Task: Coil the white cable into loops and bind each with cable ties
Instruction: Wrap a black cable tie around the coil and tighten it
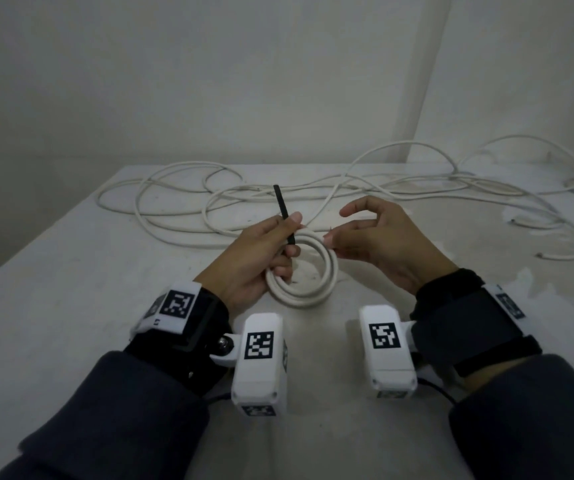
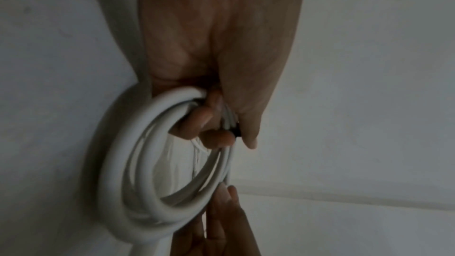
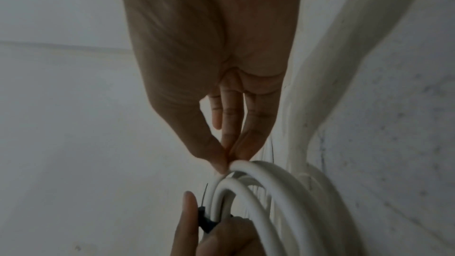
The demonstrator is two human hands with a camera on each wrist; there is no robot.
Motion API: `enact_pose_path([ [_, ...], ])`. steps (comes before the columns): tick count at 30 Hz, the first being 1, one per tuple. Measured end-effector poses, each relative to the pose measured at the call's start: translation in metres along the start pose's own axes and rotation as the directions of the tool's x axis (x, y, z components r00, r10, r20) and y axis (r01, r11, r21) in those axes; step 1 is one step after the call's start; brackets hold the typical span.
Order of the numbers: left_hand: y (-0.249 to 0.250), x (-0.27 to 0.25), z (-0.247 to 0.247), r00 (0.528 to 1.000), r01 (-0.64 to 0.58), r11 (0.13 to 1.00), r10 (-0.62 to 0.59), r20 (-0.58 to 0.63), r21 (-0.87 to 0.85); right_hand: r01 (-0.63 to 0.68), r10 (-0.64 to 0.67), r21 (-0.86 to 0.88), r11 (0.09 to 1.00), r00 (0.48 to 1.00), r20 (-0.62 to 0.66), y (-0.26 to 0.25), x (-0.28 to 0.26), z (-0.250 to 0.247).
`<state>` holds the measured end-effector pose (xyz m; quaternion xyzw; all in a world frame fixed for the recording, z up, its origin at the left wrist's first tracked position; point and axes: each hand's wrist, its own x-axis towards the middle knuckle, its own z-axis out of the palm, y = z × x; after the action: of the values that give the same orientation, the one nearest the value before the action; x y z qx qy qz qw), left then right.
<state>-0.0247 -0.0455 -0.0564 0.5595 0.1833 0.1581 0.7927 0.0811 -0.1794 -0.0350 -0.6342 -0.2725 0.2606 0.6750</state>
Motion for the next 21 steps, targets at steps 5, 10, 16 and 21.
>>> enact_pose_path([
  [5,0.0043,-0.0002,-0.0016,0.995,0.054,0.997,-0.059,0.078,0.058,-0.002,0.002,0.007,1.000,0.999,-0.033,0.0029,0.0033,0.0001],
  [10,0.0062,-0.0003,-0.0020,0.981,0.118,0.993,-0.117,0.152,0.002,0.004,-0.001,-0.038,0.999,0.998,0.063,0.0070,0.0044,-0.0036],
  [16,0.0039,-0.0029,-0.0067,0.981,0.002,0.994,-0.023,0.191,0.109,-0.069,0.074,-0.070,0.995,0.994,0.080,0.0102,0.0064,-0.0075],
  [21,0.0033,-0.0051,-0.0002,0.958,-0.011,0.980,-0.048,0.284,0.200,-0.050,0.058,-0.060,0.997,0.988,0.145,0.0062,0.0068,-0.0002],
])
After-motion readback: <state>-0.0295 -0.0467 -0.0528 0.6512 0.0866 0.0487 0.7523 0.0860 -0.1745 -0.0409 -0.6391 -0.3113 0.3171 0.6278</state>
